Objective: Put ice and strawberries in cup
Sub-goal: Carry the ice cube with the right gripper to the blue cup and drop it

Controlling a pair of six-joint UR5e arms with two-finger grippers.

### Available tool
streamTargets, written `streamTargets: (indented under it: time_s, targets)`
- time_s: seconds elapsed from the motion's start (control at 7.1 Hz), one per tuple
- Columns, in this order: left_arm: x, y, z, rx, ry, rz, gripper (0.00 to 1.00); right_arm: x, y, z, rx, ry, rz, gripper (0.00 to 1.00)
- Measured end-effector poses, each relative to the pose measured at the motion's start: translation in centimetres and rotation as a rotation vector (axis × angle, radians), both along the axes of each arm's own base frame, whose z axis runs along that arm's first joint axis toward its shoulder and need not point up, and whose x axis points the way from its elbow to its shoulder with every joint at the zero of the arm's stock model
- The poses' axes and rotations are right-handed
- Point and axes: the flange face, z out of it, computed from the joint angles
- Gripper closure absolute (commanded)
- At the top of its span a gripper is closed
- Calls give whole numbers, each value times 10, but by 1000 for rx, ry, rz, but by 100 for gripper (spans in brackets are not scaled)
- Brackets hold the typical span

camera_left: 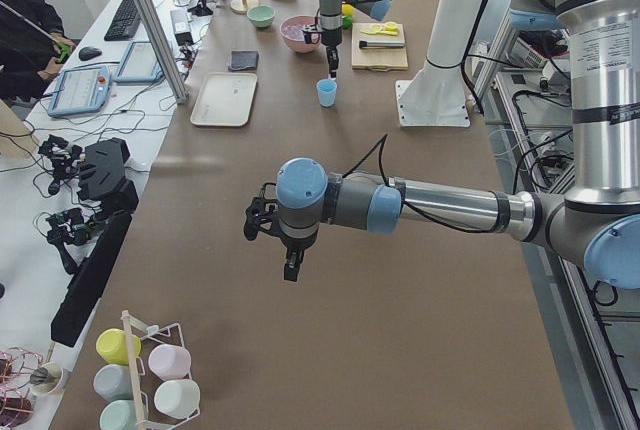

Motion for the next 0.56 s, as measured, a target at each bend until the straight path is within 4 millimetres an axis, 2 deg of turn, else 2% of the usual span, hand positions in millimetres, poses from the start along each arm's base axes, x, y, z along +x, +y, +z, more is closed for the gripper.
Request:
streamTargets:
  time_s: [0.14,0.56]
  targets:
    - [0,2,1,2,1,-1,3,-3,1,-2,1,-6,2,41]
    - [0,3,1,5,2,-2,3,-7,3,-3,-1,-9,6,39]
